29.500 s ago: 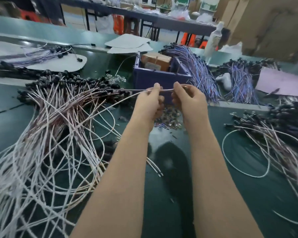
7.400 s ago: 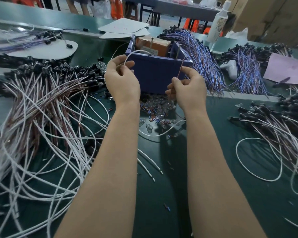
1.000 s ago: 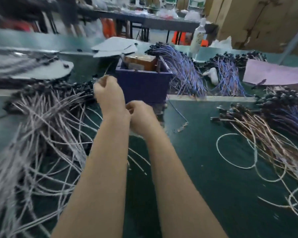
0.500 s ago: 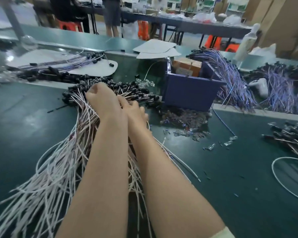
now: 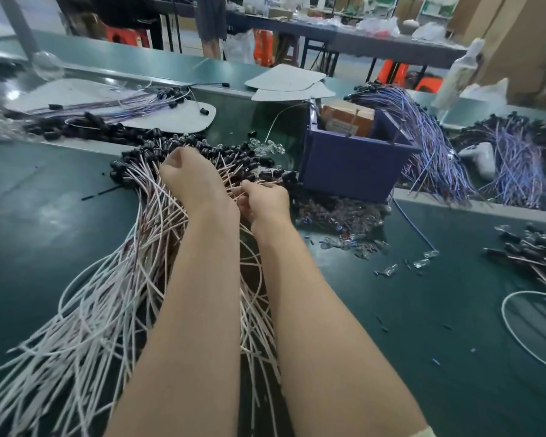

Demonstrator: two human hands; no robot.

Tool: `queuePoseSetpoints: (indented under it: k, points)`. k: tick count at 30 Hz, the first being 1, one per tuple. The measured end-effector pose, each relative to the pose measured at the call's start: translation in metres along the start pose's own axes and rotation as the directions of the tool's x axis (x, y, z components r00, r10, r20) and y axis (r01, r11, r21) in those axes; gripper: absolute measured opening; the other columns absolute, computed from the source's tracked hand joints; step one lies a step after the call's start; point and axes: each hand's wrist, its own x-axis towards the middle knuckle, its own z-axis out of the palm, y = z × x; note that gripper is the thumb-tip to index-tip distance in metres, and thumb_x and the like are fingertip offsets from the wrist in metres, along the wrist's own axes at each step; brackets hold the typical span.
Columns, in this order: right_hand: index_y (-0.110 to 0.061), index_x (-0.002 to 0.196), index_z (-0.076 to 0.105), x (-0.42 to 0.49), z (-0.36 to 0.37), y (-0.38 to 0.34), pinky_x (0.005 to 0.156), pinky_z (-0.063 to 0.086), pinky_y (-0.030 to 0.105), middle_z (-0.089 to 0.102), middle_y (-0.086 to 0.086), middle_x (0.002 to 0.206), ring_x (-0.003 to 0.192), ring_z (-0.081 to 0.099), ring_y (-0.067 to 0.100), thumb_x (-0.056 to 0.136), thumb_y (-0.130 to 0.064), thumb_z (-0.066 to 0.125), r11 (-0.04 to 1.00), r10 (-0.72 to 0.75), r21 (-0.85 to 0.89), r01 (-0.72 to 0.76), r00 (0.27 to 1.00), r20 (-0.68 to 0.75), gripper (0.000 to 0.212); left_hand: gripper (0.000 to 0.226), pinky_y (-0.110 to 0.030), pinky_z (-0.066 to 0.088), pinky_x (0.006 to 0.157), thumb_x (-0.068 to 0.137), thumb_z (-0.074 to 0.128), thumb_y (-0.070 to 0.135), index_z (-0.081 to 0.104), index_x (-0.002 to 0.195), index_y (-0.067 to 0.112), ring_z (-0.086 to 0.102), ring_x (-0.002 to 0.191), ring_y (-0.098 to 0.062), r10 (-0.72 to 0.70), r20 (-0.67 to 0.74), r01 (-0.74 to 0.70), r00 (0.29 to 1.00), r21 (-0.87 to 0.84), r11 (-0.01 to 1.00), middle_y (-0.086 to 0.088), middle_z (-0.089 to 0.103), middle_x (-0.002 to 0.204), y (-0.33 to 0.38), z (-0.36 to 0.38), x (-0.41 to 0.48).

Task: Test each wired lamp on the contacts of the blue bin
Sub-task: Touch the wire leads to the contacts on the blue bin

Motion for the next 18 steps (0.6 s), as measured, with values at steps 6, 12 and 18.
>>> queuePoseSetpoints:
  k: [6, 12, 18]
  points:
    - [0.001, 0.080, 0.055, 0.002, -0.022, -0.013, 0.036, 0.037, 0.011, 0.053, -0.002, 0.038, 0.032, 0.044, 0.002, 0.098, -0.010, 0.045, 0.952, 0.164, 0.205, -0.227, 0.944, 0.285, 0.024, 0.014, -0.016, 0.037, 0.062, 0.093, 0.039, 0.006, 0.044, 0.099, 0.017, 0.044, 0.078, -0.011, 0.060, 0.059, -0.059, 0.996, -0.027, 0.998, -0.002, 0.049, 0.100, -0.004, 0.002, -0.007]
    - [-0.012, 0.089, 0.061, -0.017, -0.036, -0.027, 0.057, 0.043, 0.022, 0.060, 0.002, 0.069, 0.058, 0.051, 0.011, 0.098, -0.006, 0.046, 0.964, -0.181, 0.250, 0.087, 0.908, 0.379, 0.019, 0.021, -0.014, 0.044, 0.072, 0.097, 0.042, 0.017, 0.056, 0.113, 0.012, 0.052, 0.082, -0.007, 0.303, 0.402, -0.486, 0.864, 0.513, 0.708, 0.004, 0.059, 0.098, -0.007, 0.003, -0.014]
    - [-0.006, 0.090, 0.057, -0.033, -0.091, -0.074, 0.059, 0.054, 0.020, 0.060, 0.004, 0.072, 0.060, 0.059, 0.010, 0.097, -0.002, 0.047, 0.718, -0.423, 0.627, 0.303, 0.905, 0.048, 0.013, 0.035, -0.031, 0.051, 0.083, 0.102, 0.036, 0.024, 0.064, 0.087, 0.009, 0.068, 0.085, -0.023, -0.017, 0.819, -0.713, 0.573, 0.508, 0.484, -0.008, 0.068, 0.079, -0.006, 0.027, -0.052]
